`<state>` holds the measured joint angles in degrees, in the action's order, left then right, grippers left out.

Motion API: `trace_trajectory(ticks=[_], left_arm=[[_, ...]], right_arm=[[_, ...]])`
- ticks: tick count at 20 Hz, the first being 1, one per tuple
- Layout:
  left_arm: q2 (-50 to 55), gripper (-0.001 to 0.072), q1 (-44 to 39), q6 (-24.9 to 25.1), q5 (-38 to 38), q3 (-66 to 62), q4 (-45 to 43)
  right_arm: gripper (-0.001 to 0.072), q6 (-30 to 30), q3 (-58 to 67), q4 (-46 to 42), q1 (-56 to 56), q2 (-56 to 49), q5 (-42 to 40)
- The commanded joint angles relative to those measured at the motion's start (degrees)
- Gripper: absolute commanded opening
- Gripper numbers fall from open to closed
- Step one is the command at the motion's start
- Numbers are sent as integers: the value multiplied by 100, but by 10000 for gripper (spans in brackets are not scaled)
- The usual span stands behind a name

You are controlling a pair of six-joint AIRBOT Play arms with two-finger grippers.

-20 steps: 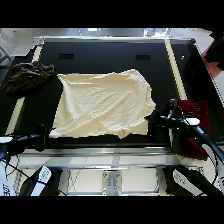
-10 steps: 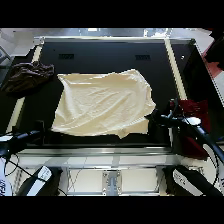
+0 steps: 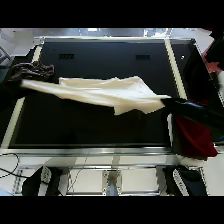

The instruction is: Fold the shirts.

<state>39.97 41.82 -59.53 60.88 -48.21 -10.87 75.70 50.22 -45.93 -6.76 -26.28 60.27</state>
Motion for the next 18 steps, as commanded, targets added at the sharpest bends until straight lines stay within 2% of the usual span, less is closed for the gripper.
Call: trace_trajectory(ticks=[1,3,6,8,11,12,15,18], left_arm=[[-688,9,7,129,-66,-1985,-1211],[-776,9,7,-345,-155,-3150,-2275],[-643,9,7,-704,-133,-4398,-3394],[-413,9,4,-831,245,-4690,-3569],[256,9,-9,-1346,1386,-4677,-3442],[555,9,-68,-1360,1698,-4614,-3342],[1502,9,-916,-1357,2011,-4111,-3718],[2603,9,-2317,-1360,1220,-3477,-4824]], right_arm=[[15,535,1735,-837,2,953,229],[15,573,2863,-855,2,841,229],[15,564,4133,-1248,2,260,223],[14,535,4496,-1506,2,-284,223],[14,289,4494,-1558,2,-1287,367],[15,284,4483,-1539,2,-1746,529],[15,181,4299,-1189,7,-3139,1270],[15,-216,3600,-990,385,-4291,1023]])
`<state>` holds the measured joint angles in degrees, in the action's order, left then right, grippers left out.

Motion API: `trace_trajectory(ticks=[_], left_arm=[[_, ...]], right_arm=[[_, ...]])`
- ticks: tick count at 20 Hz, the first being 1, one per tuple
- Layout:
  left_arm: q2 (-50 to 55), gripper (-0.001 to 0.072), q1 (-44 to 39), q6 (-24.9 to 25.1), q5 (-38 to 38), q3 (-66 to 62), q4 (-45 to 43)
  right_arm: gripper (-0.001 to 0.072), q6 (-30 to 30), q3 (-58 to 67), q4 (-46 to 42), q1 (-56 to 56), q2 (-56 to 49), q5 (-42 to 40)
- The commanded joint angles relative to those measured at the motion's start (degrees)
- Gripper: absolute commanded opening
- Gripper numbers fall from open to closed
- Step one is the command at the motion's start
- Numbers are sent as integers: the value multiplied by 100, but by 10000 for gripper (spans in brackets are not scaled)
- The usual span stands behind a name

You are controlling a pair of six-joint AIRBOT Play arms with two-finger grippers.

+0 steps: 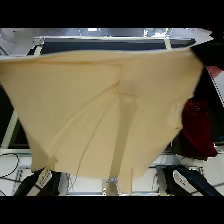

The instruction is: Fold the shirts.

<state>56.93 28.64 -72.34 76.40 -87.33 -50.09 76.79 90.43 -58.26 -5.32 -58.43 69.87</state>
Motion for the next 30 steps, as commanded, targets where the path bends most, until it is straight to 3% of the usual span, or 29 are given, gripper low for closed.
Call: trace_trajectory(ticks=[1,4,6,10,12,15,19,21,26,30], left_arm=[[1331,9,-1403,-101,-782,540,-1405],[2688,9,-2225,-1005,-2319,542,-2599],[3292,10,-2385,-1478,-3150,529,-2732],[3659,10,-2317,-1615,-3827,529,-2750],[3611,10,-2256,-1499,-3821,529,-2782],[3338,10,-2218,-1071,-3512,531,-2879],[3025,10,-2223,-1060,-1971,538,-3569],[3032,10,-2216,-1082,-1644,688,-3672],[3032,10,-2352,-1082,-1377,1346,-3670],[3032,10,-2369,-1080,-1375,1657,-3670]], right_arm=[[15,-402,-649,190,422,-1434,-280],[15,-446,-852,-31,837,-2492,-1346],[16,-442,-850,-9,909,-3069,-2068],[17,-433,-791,-57,874,-3628,-2855],[18,-437,-758,-83,852,-3622,-2931],[17,-442,-404,-570,850,-3401,-2044],[16,-302,-457,-1279,870,-2837,-625],[16,-212,-793,-1397,870,-2627,-313],[16,-55,-2634,-1366,1032,-2090,-916],[16,57,-3121,-1357,1344,-2238,-1628]])
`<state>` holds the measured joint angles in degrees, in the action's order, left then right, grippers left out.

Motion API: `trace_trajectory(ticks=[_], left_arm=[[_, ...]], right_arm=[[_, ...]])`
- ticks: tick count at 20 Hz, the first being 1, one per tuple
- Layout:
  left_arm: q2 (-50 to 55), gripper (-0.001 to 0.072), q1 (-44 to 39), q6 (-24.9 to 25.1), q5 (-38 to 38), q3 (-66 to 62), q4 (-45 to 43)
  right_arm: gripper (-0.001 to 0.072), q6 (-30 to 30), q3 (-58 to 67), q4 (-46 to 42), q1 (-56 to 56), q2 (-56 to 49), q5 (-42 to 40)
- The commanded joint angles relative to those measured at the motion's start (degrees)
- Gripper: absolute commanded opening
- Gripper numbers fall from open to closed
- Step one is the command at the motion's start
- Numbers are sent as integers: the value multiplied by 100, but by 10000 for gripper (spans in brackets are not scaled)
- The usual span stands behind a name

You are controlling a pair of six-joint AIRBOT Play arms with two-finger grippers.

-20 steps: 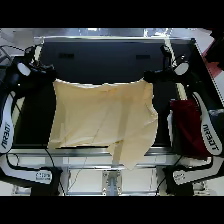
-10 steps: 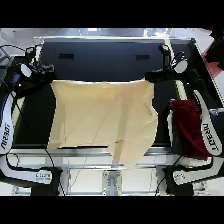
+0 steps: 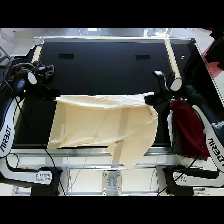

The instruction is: Fold the shirts.

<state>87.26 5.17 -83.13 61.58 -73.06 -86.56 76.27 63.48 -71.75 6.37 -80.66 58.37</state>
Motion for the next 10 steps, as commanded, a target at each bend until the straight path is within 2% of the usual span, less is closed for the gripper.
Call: trace_trajectory(ticks=[1,10], left_arm=[[2,10,-22,0,103,278,-24],[470,10,-17,0,105,317,-44]], right_arm=[[16,125,-420,-2,208,-81,-590],[16,435,-420,-459,219,-413,-675]])
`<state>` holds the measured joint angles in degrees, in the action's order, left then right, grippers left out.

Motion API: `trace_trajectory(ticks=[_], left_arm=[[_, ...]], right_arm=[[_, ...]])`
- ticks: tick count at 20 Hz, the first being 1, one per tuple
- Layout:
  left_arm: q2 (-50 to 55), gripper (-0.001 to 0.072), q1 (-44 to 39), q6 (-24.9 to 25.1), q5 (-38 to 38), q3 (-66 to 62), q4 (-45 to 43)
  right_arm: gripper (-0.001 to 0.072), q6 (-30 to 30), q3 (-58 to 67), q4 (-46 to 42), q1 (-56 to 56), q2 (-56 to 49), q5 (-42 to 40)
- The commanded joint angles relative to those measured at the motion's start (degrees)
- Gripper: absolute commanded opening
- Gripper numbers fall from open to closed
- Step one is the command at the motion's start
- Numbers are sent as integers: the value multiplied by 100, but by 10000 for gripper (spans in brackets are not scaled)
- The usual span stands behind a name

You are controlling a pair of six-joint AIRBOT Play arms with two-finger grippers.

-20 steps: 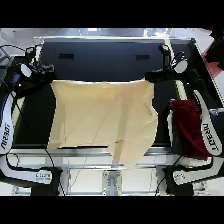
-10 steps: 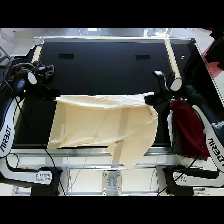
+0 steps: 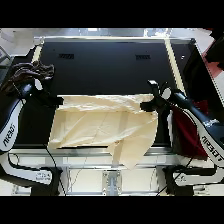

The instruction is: Fold the shirts.

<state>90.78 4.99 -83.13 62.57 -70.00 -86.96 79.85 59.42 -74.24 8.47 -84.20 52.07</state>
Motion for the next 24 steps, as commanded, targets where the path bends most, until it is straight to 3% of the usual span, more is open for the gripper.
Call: trace_trajectory(ticks=[1,5,6,7,8,13,15,17,20,24], left_arm=[[142,10,0,0,7,11,-7],[151,13,11,0,7,11,-4],[129,154,11,0,4,9,-4],[42,447,24,0,9,9,-2],[-129,597,42,0,17,9,-2],[-2109,601,448,-4,33,197,0],[-3053,601,833,-170,-354,850,0],[-3762,601,1231,-787,-468,1692,68],[-4251,601,1484,-909,-470,2487,326],[-4247,601,1480,-907,-472,2634,826]], right_arm=[[16,223,-15,-372,9,-61,-48],[29,490,-13,-584,9,-61,31],[133,601,0,-568,9,-55,138],[347,667,68,-549,9,-24,398],[393,664,175,-551,9,57,726],[393,632,328,-1080,9,1755,1910],[393,1038,-514,-1027,9,2680,1720],[393,1849,-2006,-254,9,3495,1023],[393,2013,-3696,1633,9,3989,1130],[393,1991,-4291,1980,13,3991,1733]])
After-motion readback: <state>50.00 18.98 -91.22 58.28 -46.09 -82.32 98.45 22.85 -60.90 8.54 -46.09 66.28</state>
